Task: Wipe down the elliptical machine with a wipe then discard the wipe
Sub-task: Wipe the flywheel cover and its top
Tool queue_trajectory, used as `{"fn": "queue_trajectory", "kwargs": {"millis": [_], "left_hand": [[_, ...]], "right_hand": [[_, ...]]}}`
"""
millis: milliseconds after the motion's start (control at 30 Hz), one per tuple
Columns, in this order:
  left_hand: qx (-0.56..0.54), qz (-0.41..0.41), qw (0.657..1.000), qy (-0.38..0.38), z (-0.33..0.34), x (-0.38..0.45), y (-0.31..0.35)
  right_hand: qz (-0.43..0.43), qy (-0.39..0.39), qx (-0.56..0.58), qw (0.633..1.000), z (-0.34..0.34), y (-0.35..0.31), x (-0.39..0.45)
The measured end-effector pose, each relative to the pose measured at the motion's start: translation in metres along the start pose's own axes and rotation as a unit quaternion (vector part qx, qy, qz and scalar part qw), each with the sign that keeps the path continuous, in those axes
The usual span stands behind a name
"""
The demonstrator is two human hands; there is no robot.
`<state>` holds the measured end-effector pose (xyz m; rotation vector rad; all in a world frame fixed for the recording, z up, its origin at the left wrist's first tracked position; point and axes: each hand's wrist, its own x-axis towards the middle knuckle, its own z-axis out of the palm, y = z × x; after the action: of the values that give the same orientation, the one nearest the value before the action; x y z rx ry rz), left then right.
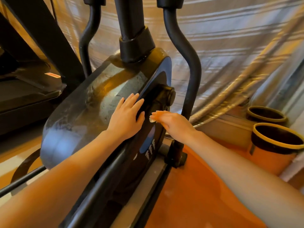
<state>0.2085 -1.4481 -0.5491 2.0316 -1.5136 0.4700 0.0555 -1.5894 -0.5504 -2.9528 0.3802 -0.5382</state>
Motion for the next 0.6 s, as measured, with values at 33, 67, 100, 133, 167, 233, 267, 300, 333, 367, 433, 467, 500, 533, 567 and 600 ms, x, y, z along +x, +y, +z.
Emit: {"fn": "queue_trajectory", "kwargs": {"millis": [33,67,100,133,167,233,267,300,333,367,433,467,500,533,567,600], "left_hand": [[-0.001,0.009,1.000,-0.002,0.002,0.002,0.007],[0.001,0.016,1.000,-0.006,0.003,0.004,0.013],[0.003,0.021,1.000,-0.010,0.005,0.005,0.019],[0.003,0.025,1.000,-0.014,0.007,0.007,0.023],[0.002,0.027,0.999,-0.017,0.010,0.010,0.028],[0.001,0.026,0.999,-0.025,0.018,0.015,0.039],[0.001,0.026,0.999,-0.030,0.023,0.018,0.045],[0.001,0.027,0.999,-0.034,0.028,0.021,0.051],[0.001,0.028,0.999,-0.038,0.033,0.024,0.058],[0.002,0.030,0.999,-0.040,0.039,0.027,0.065],[0.016,0.038,0.998,-0.054,0.054,0.032,0.078],[0.024,0.042,0.997,-0.065,0.062,0.034,0.083],[0.032,0.045,0.996,-0.073,0.070,0.037,0.088],[0.039,0.043,0.995,-0.078,0.077,0.040,0.092],[0.047,0.038,0.995,-0.079,0.084,0.043,0.094],[0.055,0.032,0.995,-0.079,0.091,0.046,0.096]], "right_hand": [[0.007,-0.006,0.000,1.000,-0.003,0.003,-0.006],[0.013,-0.013,-0.009,1.000,-0.007,0.006,-0.011],[0.022,-0.019,-0.018,0.999,-0.010,0.012,-0.016],[0.032,-0.021,-0.021,0.999,-0.012,0.018,-0.021],[0.043,-0.022,-0.015,0.999,-0.015,0.024,-0.027],[0.052,-0.022,-0.008,0.998,-0.019,0.039,-0.036],[0.051,-0.025,-0.011,0.998,-0.022,0.046,-0.041],[0.048,-0.029,-0.017,0.998,-0.025,0.054,-0.044],[0.043,-0.029,-0.022,0.998,-0.028,0.062,-0.047],[0.040,-0.026,-0.022,0.999,-0.031,0.070,-0.051],[0.032,-0.015,-0.014,0.999,-0.036,0.086,-0.056],[0.026,-0.009,-0.009,1.000,-0.037,0.095,-0.059],[0.021,-0.007,-0.005,1.000,-0.038,0.104,-0.062],[0.015,-0.007,-0.001,1.000,-0.039,0.114,-0.064],[0.012,-0.008,0.004,1.000,-0.039,0.124,-0.065],[0.009,-0.008,0.010,1.000,-0.038,0.134,-0.066]]}}
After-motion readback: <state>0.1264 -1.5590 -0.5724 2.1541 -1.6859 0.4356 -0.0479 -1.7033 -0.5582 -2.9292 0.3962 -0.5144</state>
